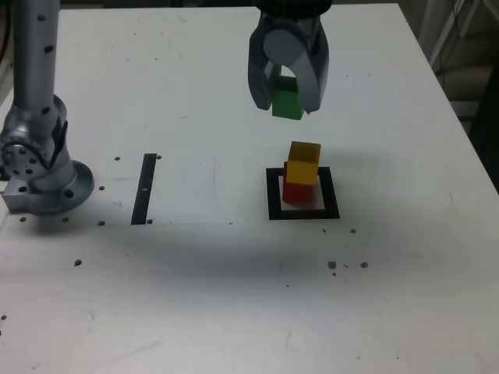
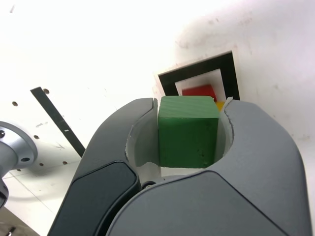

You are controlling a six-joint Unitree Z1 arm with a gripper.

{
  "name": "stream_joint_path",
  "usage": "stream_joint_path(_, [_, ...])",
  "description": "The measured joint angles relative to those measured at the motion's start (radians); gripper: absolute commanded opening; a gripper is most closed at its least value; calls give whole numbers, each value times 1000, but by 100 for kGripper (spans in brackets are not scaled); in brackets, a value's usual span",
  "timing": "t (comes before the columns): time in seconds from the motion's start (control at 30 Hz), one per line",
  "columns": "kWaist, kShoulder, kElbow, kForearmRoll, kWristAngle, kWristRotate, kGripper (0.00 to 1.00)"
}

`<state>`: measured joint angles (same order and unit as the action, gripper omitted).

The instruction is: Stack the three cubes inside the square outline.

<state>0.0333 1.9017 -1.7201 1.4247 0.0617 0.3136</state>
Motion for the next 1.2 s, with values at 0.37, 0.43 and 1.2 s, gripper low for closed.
stream_joint_path(0.37, [-101,-5,13,-3,-10,-80,25])
stream_joint_path(0.43, [-111,-5,12,-9,-10,-86,25])
stream_joint_path(1.2, [-115,51,6,-64,-29,-90,25])
